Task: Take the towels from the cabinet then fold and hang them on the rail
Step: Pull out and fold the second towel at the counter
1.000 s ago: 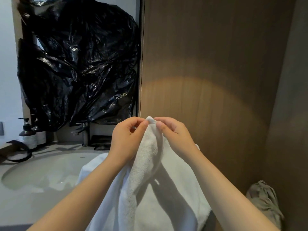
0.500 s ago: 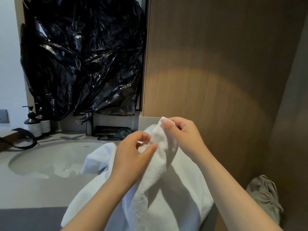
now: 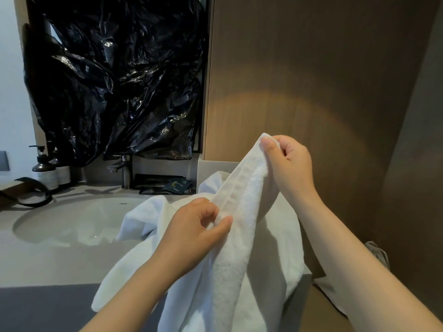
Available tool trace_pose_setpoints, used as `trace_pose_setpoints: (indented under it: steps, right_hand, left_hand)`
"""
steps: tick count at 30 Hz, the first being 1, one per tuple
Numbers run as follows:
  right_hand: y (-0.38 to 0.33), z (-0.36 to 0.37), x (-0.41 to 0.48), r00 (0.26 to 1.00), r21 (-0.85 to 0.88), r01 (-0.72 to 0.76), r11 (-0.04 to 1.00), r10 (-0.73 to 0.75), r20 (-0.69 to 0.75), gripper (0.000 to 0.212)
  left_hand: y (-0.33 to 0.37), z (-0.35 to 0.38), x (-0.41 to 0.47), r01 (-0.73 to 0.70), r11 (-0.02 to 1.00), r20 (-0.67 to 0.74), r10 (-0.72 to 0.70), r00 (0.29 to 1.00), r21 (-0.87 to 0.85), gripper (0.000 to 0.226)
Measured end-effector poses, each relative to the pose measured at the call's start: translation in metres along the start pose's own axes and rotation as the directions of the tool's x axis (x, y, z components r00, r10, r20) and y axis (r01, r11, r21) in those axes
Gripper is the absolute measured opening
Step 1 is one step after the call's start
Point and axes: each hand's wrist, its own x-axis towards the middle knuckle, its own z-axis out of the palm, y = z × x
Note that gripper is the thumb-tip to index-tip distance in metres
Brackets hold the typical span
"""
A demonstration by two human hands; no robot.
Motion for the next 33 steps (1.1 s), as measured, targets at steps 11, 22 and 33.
trace_pose_setpoints:
  steps: [11, 22, 33]
  right_hand:
    - [-0.049, -0.041, 0.026, 0.967, -0.240, 0.179, 0.954, -0.215, -0.134, 0.043]
    - [-0.055, -0.080, 0.035, 0.957, -0.295, 0.137, 0.946, -0.203, -0.209, 0.045]
    - [-0.018, -0.067, 0.029, 0.969, -0.250, 0.011, 0.968, -0.072, -0.236, 0.046]
  left_hand:
    - [0.016, -0.016, -0.005, -0.027, 0.997, 0.084, 0.033, 0.996, -0.076, 0.064]
    - [0.020, -0.069, 0.002, -0.023, 0.995, 0.100, 0.013, 0.995, 0.099, 0.063]
    - [0.009, -0.143, 0.069, -0.023, 0.918, -0.059, 0.051, 0.997, 0.396, 0.072]
